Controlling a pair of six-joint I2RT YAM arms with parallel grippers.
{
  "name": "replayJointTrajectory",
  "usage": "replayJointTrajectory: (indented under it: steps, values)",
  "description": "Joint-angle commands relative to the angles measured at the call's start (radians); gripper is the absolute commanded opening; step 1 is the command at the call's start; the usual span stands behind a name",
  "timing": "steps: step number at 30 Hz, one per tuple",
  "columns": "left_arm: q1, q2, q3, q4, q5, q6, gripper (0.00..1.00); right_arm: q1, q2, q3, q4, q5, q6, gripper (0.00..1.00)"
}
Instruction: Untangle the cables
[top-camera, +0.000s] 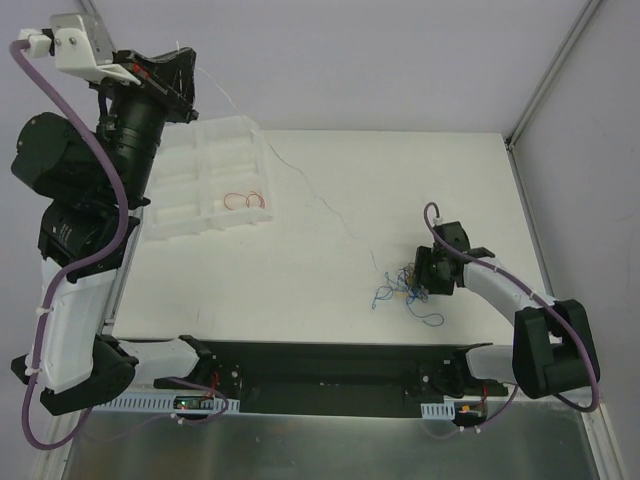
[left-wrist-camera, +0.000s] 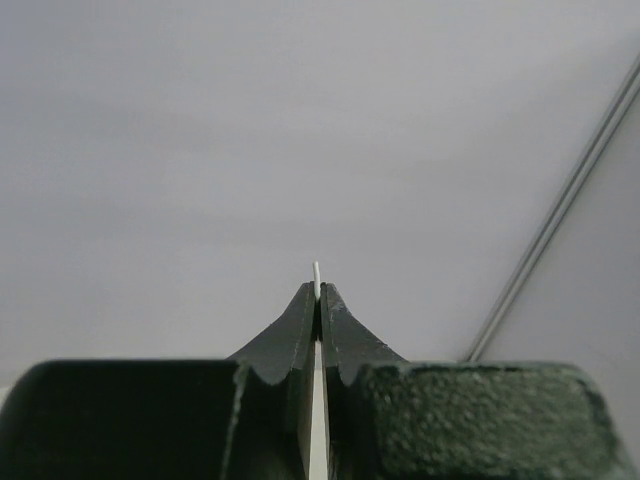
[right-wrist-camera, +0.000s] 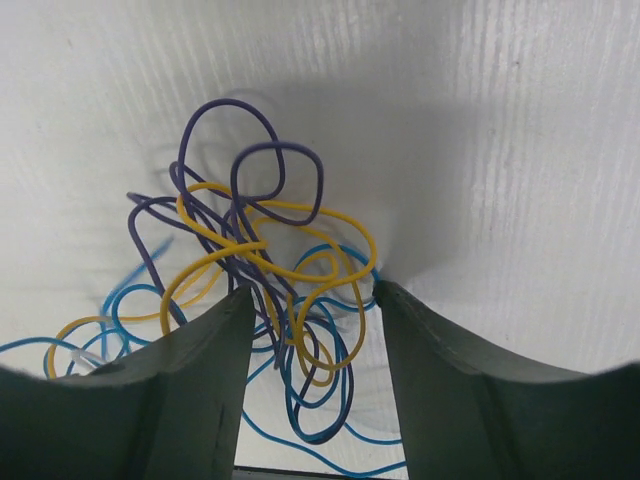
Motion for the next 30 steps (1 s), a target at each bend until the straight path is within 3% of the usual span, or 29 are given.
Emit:
replayJointTrajectory:
  steps: [1,5,10,15,19,30]
  values:
    - [0.01,0.016,0.001,0.028,-0.047,0.047,0.0,-0.028,-0.029,-0.029,0.024,-0.054,-0.016,0.58]
    - [0.008,0.016,-0.079,0.015,-0.047,0.006,0.0,-0.036,-0.031,-0.033,0.03,-0.068,-0.017,0.58]
    - [0.008,0.002,-0.257,-0.076,0.021,-0.147,0.0,-0.039,-0.023,-0.033,0.036,-0.088,-0.025,0.58]
    - [0.008,0.005,-0.497,-0.16,0.191,-0.339,0.0,-0.039,-0.017,-0.033,0.039,-0.102,-0.029,0.58]
    - [0.008,0.067,-0.634,-0.2,0.33,-0.399,0.0,-0.039,-0.014,-0.031,0.041,-0.113,-0.034,0.57]
    - [0.008,0.327,-0.731,-0.355,0.461,-0.454,0.0,-0.039,0.002,-0.025,0.044,-0.128,-0.042,0.56]
